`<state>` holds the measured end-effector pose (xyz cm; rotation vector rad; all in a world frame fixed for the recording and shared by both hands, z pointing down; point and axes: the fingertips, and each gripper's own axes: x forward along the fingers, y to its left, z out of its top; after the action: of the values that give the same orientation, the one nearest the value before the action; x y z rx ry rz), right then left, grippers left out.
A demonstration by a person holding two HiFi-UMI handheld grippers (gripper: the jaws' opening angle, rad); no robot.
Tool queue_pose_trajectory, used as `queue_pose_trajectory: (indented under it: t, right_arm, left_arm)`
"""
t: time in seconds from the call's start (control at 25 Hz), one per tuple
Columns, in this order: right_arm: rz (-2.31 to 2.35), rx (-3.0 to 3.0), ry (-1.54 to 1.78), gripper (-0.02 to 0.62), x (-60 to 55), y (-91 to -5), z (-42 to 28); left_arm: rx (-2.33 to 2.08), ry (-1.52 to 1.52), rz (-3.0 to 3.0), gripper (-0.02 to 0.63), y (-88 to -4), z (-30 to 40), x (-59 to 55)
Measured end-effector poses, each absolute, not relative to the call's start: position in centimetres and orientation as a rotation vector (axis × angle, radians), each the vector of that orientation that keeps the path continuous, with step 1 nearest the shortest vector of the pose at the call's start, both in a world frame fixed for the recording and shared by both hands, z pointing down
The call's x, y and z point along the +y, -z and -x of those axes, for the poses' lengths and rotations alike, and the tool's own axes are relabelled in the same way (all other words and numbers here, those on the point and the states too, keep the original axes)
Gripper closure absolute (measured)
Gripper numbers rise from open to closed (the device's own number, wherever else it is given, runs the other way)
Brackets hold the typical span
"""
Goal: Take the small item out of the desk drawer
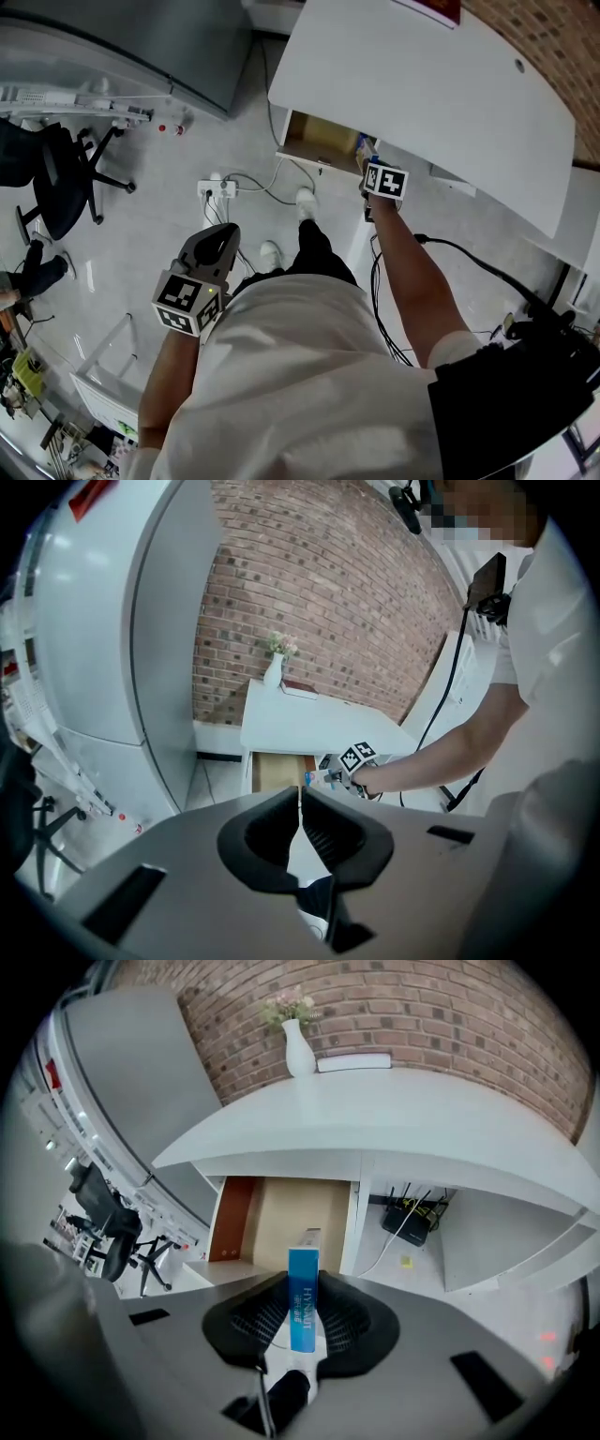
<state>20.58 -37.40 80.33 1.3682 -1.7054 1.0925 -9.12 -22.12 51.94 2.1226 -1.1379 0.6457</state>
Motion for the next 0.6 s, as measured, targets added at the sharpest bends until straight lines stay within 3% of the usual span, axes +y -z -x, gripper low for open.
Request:
queue_pose_trajectory:
  t: [0.6]
  right_arm:
    - [-1.353,-1.823,-1.027,0.482,-29.0,-70.0,-18.0]
  left_arm:
    - [-1.075,-0.534,-2.222,0.577,-49.1,10.9,-17.3]
